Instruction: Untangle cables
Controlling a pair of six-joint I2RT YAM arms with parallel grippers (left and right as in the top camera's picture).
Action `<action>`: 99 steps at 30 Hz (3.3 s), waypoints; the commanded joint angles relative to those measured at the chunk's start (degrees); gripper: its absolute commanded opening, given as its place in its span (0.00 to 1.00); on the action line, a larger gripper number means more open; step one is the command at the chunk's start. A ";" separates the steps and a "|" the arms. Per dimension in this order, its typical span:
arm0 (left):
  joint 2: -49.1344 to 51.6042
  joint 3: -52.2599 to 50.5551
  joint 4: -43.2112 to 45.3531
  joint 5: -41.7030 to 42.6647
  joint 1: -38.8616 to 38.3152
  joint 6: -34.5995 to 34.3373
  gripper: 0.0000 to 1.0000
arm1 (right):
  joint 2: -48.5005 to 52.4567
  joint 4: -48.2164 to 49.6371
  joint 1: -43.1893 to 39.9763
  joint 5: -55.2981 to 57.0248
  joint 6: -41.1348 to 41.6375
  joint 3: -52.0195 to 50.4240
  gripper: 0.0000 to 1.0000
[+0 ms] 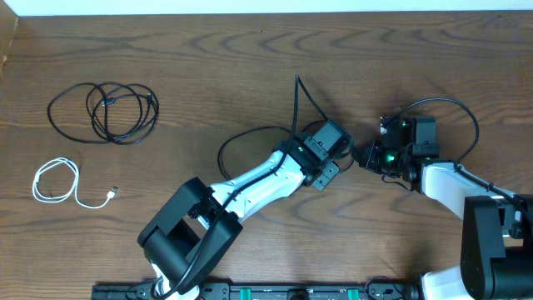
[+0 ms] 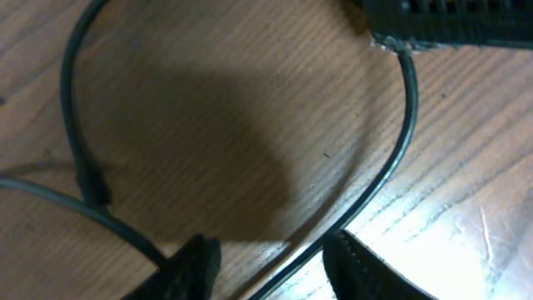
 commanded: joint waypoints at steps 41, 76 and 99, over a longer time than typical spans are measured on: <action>8.07 0.20 -2.97 -0.87 0.50 -8.11 0.08 | -0.85 -4.94 0.44 2.14 -0.13 -0.26 0.79; -3.96 3.74 0.98 14.60 24.70 2.71 0.14 | -0.85 -27.52 4.74 12.50 8.22 -0.31 0.99; 6.54 3.37 -3.41 10.03 21.44 11.32 0.92 | -0.85 -27.80 5.49 13.20 8.22 -0.31 0.99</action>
